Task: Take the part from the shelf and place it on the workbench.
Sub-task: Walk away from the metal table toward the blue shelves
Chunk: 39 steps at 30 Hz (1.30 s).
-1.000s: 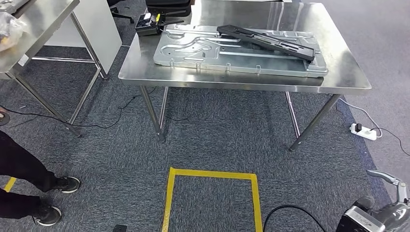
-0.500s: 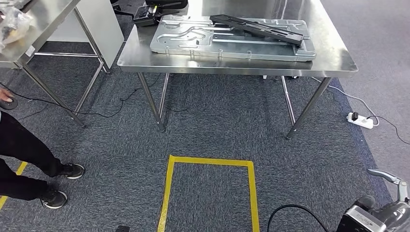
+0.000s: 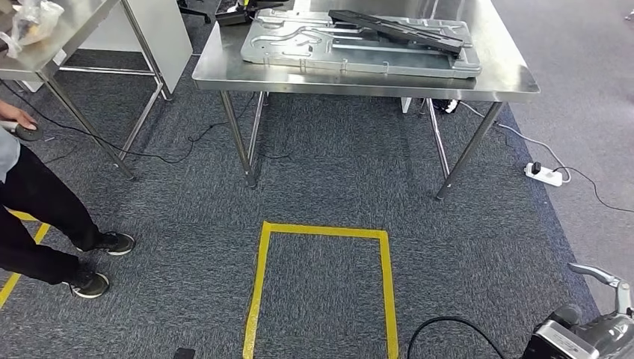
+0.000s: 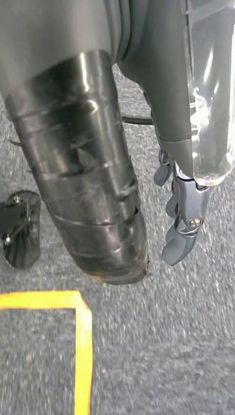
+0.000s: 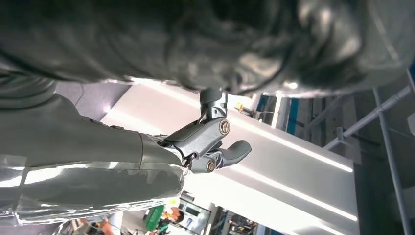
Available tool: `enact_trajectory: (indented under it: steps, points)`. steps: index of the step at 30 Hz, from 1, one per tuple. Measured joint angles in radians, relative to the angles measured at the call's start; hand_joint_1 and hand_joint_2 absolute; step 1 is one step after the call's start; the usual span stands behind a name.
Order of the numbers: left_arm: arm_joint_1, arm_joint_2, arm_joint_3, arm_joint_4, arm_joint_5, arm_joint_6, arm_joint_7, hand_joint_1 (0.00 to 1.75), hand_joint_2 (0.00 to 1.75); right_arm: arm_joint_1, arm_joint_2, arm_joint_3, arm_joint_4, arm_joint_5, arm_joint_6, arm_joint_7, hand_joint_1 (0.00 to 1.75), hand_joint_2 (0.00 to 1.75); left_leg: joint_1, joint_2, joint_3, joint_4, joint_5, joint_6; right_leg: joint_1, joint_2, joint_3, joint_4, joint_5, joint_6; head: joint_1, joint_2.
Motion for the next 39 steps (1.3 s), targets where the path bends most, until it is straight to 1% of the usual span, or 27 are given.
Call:
enact_trajectory:
  steps: [1, 2, 4, 5, 6, 7, 8, 10, 11, 12, 13, 15, 17, 18, 19, 21, 22, 23, 25, 26, 27, 28, 30, 32, 36, 38, 39]
  points:
    - [0.0, 0.0, 0.0, 0.0, 0.0, 0.0, 0.0, 0.0, 0.0, -0.001, 0.0, 0.0, 0.0, 0.0, 0.0, 0.0, 0.0, 0.0, -0.001, -0.001, -0.013, 0.012, 0.004, -0.005, 0.001, 0.001, 0.054, -0.077, -0.014, -0.003, 0.0, 0.0]
    - [0.0, 0.0, 0.0, 0.0, 0.0, 0.0, 0.0, 0.0, 0.0, -0.002, 0.0, 0.0, 0.0, 0.0, 0.0, -0.001, 0.0, 0.0, -0.001, -0.001, -0.02, 0.02, 0.01, -0.011, 0.003, 0.001, 0.092, -0.137, -0.035, -0.008, 0.0, 0.0]
    - [0.0, 0.0, 0.001, 0.0, 0.0, 0.0, 0.0, 0.0, 0.0, -0.002, 0.0, 0.0, 0.0, 0.0, 0.0, -0.002, 0.0, 0.0, -0.001, -0.002, -0.028, 0.025, 0.026, -0.026, 0.009, 0.001, 0.113, -0.191, -0.055, -0.025, 0.0, 0.0]
    - [0.001, 0.0, 0.002, 0.0, 0.0, 0.0, 0.0, 0.0, 0.0, -0.002, 0.0, 0.0, 0.0, -0.001, 0.0, -0.002, 0.0, 0.0, 0.001, -0.004, -0.032, 0.026, 0.03, -0.032, 0.009, -0.001, 0.103, -0.189, -0.045, -0.034, 0.0, 0.0]
    - [0.002, 0.0, 0.003, 0.0, 0.0, 0.0, 0.0, 0.0, 0.0, -0.002, 0.001, 0.0, 0.0, -0.001, 0.0, -0.002, 0.0, 0.0, 0.002, -0.006, -0.04, 0.034, 0.016, -0.039, 0.008, -0.002, 0.092, -0.189, -0.034, -0.043, 0.0, 0.0]
    - [0.004, 0.0, 0.004, 0.0, 0.0, -0.001, 0.0, 0.0, 0.0, -0.002, 0.001, 0.0, 0.0, -0.001, 0.0, -0.002, 0.0, 0.0, 0.004, -0.009, -0.05, 0.057, -0.017, -0.044, 0.006, -0.004, 0.079, -0.191, -0.021, -0.052, 0.0, 0.0]
    - [0.004, 0.0, 0.005, 0.0, 0.0, -0.001, 0.0, 0.0, 0.0, -0.002, 0.002, 0.0, 0.0, -0.001, 0.0, -0.003, 0.0, 0.0, 0.006, -0.011, -0.062, 0.098, -0.068, -0.049, 0.005, -0.006, 0.064, -0.191, -0.008, -0.059, -0.001, 0.0]
    - [0.005, 0.0, 0.006, 0.0, 0.0, -0.001, 0.0, 0.0, 0.0, -0.002, 0.003, 0.0, 0.0, -0.003, 0.0, -0.005, 0.0, 0.0, 0.007, -0.013, -0.083, 0.217, -0.165, -0.056, 0.008, -0.006, 0.032, -0.189, 0.016, -0.064, -0.001, 0.0]
    - [0.005, 0.0, 0.007, 0.0, 0.0, -0.001, 0.0, 0.0, 0.0, -0.001, 0.003, 0.0, 0.0, -0.004, 0.0, -0.006, 0.0, 0.0, 0.008, -0.013, -0.085, 0.269, -0.182, -0.058, 0.01, -0.006, 0.015, -0.186, 0.028, -0.064, -0.001, 0.0]
    - [0.005, 0.0, 0.007, 0.0, 0.0, -0.001, 0.0, 0.0, 0.0, -0.001, 0.003, 0.0, 0.0, -0.006, 0.0, -0.007, 0.0, 0.0, 0.008, -0.013, -0.076, 0.296, -0.172, -0.057, 0.012, -0.007, -0.001, -0.183, 0.039, -0.063, -0.001, 0.0]
    - [0.005, 0.0, 0.008, 0.0, 0.0, -0.001, 0.0, 0.0, 0.0, -0.001, 0.003, 0.0, 0.0, -0.008, 0.0, -0.008, 0.0, 0.0, 0.007, -0.013, -0.051, 0.29, -0.145, -0.054, 0.014, -0.007, -0.017, -0.18, 0.049, -0.062, -0.001, 0.0]
    - [0.004, 0.001, 0.008, 0.0, 0.0, -0.001, -0.001, 0.0, 0.0, -0.001, 0.003, 0.0, 0.0, -0.019, 0.0, -0.011, 0.0, 0.0, 0.003, -0.014, 0.044, 0.183, -0.096, -0.039, 0.017, -0.007, -0.043, -0.173, 0.068, -0.06, -0.001, 0.0]
    - [0.002, 0.002, 0.008, 0.0, 0.0, 0.0, -0.004, 0.0, 0.0, 0.0, 0.003, 0.0, -0.001, -0.029, 0.0, -0.013, 0.0, 0.0, -0.004, -0.016, 0.151, 0.025, -0.103, -0.021, 0.02, -0.007, -0.059, -0.168, 0.085, -0.053, -0.001, 0.0]
    - [0.0, 0.003, 0.008, 0.0, 0.0, 0.001, -0.006, 0.0, 0.0, 0.0, 0.003, 0.0, -0.001, -0.031, 0.0, -0.015, 0.0, 0.0, -0.008, -0.016, 0.181, -0.027, -0.115, -0.016, 0.019, -0.008, -0.064, -0.168, 0.093, -0.047, -0.001, 0.0]
    - [0.0, 0.003, 0.008, 0.0, 0.0, 0.001, -0.008, 0.0, 0.0, 0.0, 0.003, 0.0, -0.001, -0.032, 0.0, -0.018, 0.0, 0.0, -0.011, -0.016, 0.192, -0.056, -0.121, -0.013, 0.019, -0.01, -0.067, -0.17, 0.101, -0.041, -0.001, 0.0]
    - [0.001, 0.002, 0.009, 0.0, 0.0, 0.003, -0.012, 0.0, 0.0, 0.002, 0.003, 0.0, -0.002, -0.032, 0.0, -0.022, 0.0, 0.0, -0.007, -0.014, 0.185, -0.068, -0.109, -0.005, 0.017, -0.01, -0.074, -0.166, 0.104, -0.03, -0.001, 0.0]
    - [0.002, 0.002, 0.009, 0.0, 0.0, 0.003, -0.014, 0.0, 0.0, 0.003, 0.003, 0.0, -0.003, -0.032, 0.0, -0.023, 0.0, 0.0, -0.004, -0.011, 0.18, -0.072, -0.099, 0.0, 0.016, -0.007, -0.082, -0.147, 0.085, -0.024, 0.0, 0.0]
    - [0.003, 0.002, 0.01, 0.0, 0.0, 0.004, -0.014, 0.0, 0.0, 0.005, 0.003, 0.0, -0.003, -0.032, 0.0, -0.024, 0.0, 0.0, -0.001, -0.009, 0.172, -0.073, -0.089, 0.005, 0.015, -0.004, -0.098, -0.106, 0.051, -0.02, 0.0, 0.0]
    - [0.004, 0.002, 0.01, 0.0, 0.0, 0.004, -0.015, 0.0, 0.0, 0.01, 0.001, 0.0, -0.003, -0.034, 0.0, -0.023, 0.0, 0.0, -0.002, -0.006, 0.149, -0.064, -0.077, 0.009, 0.012, 0.0, -0.143, 0.023, -0.034, -0.012, 0.0, 0.0]
    - [0.005, 0.002, 0.01, 0.0, 0.0, 0.004, -0.015, 0.0, 0.0, 0.013, 0.0, 0.0, -0.002, -0.036, 0.0, -0.022, 0.0, 0.0, -0.002, -0.005, 0.136, -0.058, -0.073, 0.009, 0.011, 0.0, -0.158, 0.079, -0.06, -0.008, 0.0, 0.0]
    - [0.005, 0.001, 0.01, 0.0, 0.001, 0.005, -0.015, 0.0, 0.0, 0.015, -0.001, 0.0, -0.001, -0.038, 0.0, -0.019, 0.0, 0.0, -0.002, -0.005, 0.125, -0.05, -0.07, 0.008, 0.01, 0.0, -0.156, 0.103, -0.069, -0.006, 0.0, 0.0]
    - [0.006, 0.001, 0.01, 0.0, 0.001, 0.005, -0.015, 0.0, 0.0, 0.017, -0.003, 0.0, 0.001, -0.04, 0.0, -0.014, 0.0, 0.0, -0.002, -0.004, 0.115, -0.041, -0.068, 0.006, 0.008, 0.0, -0.132, 0.085, -0.058, -0.005, 0.0, 0.0]
    - [0.006, 0.001, 0.011, 0.0, 0.003, 0.005, -0.015, 0.0, 0.0, 0.019, -0.006, 0.0, 0.008, -0.049, 0.001, 0.004, 0.0, 0.0, -0.001, -0.003, 0.098, -0.021, -0.069, 0.002, 0.007, -0.003, -0.044, -0.04, -0.016, -0.007, 0.0, 0.0]
    - [0.006, -0.001, 0.011, 0.0, 0.008, 0.006, -0.015, 0.0, 0.0, 0.02, -0.007, -0.003, 0.03, -0.069, 0.009, 0.029, 0.0, 0.0, -0.004, -0.003, 0.084, -0.002, -0.071, -0.007, 0.01, -0.006, 0.012, -0.138, 0.004, -0.016, -0.001, 0.0]
    - [0.007, -0.001, 0.015, 0.0, 0.017, 0.008, -0.012, 0.0, 0.0, 0.016, -0.005, -0.056, 0.133, -0.125, 0.056, 0.04, 0.0, 0.0, -0.005, -0.003, 0.071, 0.011, -0.074, -0.027, 0.012, -0.002, 0.009, -0.156, 0.013, -0.042, -0.001, 0.0]
    - [0.007, -0.002, 0.018, 0.0, 0.019, 0.01, -0.01, 0.0, 0.0, -0.008, 0.005, -0.121, 0.227, -0.14, 0.099, 0.018, 0.0, 0.0, -0.002, -0.008, 0.048, 0.064, -0.115, -0.037, 0.009, 0.001, 0.005, -0.163, 0.022, -0.056, -0.001, 0.0]
    - [0.007, -0.002, 0.02, 0.0, 0.02, 0.01, -0.009, 0.0, 0.0, -0.027, 0.012, -0.168, 0.29, -0.143, 0.123, 0.003, 0.0, 0.0, 0.0, -0.011, 0.023, 0.119, -0.149, -0.041, 0.009, 0.002, 0.001, -0.163, 0.026, -0.061, -0.001, 0.0]
